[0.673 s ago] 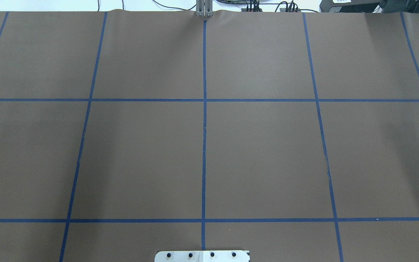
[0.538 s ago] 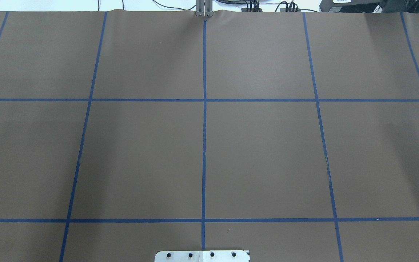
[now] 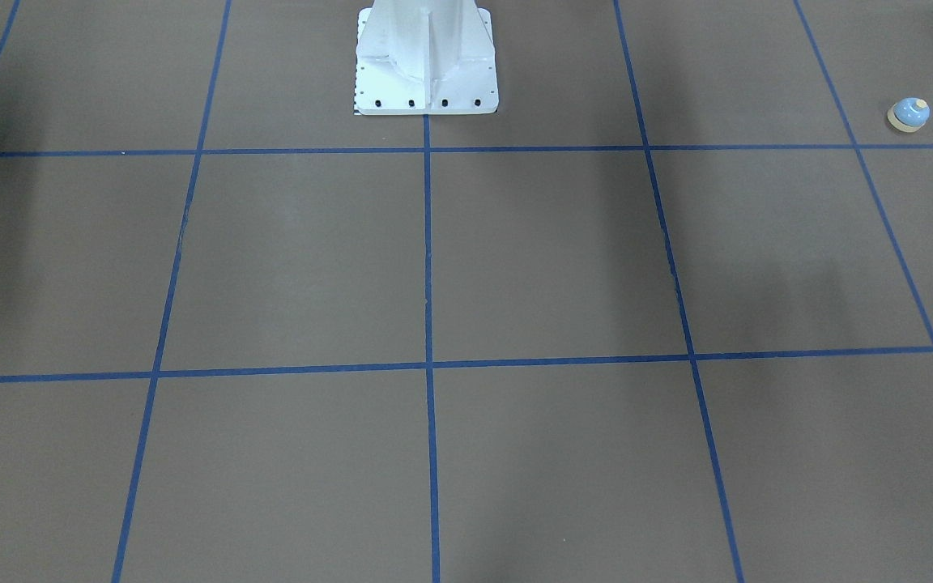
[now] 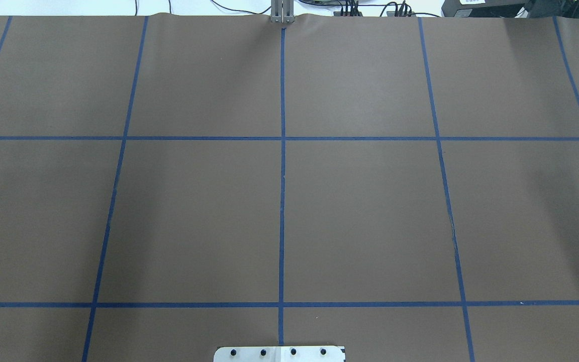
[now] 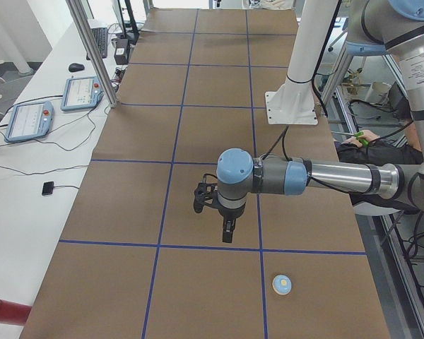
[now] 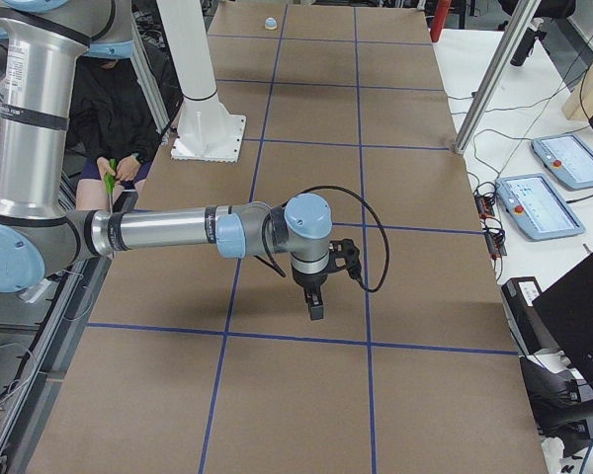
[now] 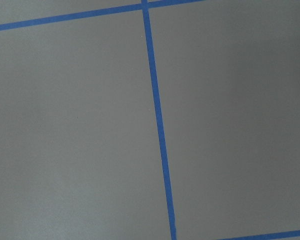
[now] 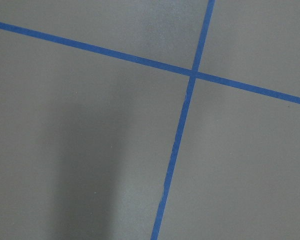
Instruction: Place and press bell with both arms
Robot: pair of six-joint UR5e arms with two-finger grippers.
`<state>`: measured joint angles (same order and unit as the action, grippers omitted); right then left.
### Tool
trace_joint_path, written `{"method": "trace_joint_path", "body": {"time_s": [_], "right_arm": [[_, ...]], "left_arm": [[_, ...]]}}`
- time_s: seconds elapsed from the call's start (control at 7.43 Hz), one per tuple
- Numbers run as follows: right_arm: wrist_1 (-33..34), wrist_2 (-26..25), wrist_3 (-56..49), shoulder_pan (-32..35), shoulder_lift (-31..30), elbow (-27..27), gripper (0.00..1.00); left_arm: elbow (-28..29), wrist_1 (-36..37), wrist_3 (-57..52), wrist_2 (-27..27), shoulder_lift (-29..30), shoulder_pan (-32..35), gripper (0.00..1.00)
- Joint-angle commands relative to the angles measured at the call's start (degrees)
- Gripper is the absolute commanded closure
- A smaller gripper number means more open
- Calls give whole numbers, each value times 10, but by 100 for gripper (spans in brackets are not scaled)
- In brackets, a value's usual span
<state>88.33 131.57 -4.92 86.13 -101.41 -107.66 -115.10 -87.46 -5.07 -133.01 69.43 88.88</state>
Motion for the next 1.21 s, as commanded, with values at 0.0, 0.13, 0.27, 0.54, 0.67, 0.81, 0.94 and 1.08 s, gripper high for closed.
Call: {"method": "trace_joint_path", "body": {"time_s": [0.0,0.13,0.27,0.54,0.67,0.81,0.94,1.08], "right_arm": [[0,0,0,0,2,0,0],[-2,0,10,0,2,-1,0],[-3,0,16,0,3,-1,0],[-3,1,15,0,2,-2,0],[-3,0,15,0,2,-3,0],[-3,0,15,0,2,-2,0],[-3,0,16,0,2,-2,0],[-3,0,16,0,2,-2,0]], "left_arm": [[2,-4,6,2,19,1,0],[4,-4,3,2,43,3,0],[15,-3,6,6,54,5,0],[17,-6,5,4,48,7,0],[9,-9,10,0,47,5,0],[9,-11,15,-1,53,2,0],[8,-21,13,-1,53,-11,0],[9,-31,18,-1,52,-22,0]]}}
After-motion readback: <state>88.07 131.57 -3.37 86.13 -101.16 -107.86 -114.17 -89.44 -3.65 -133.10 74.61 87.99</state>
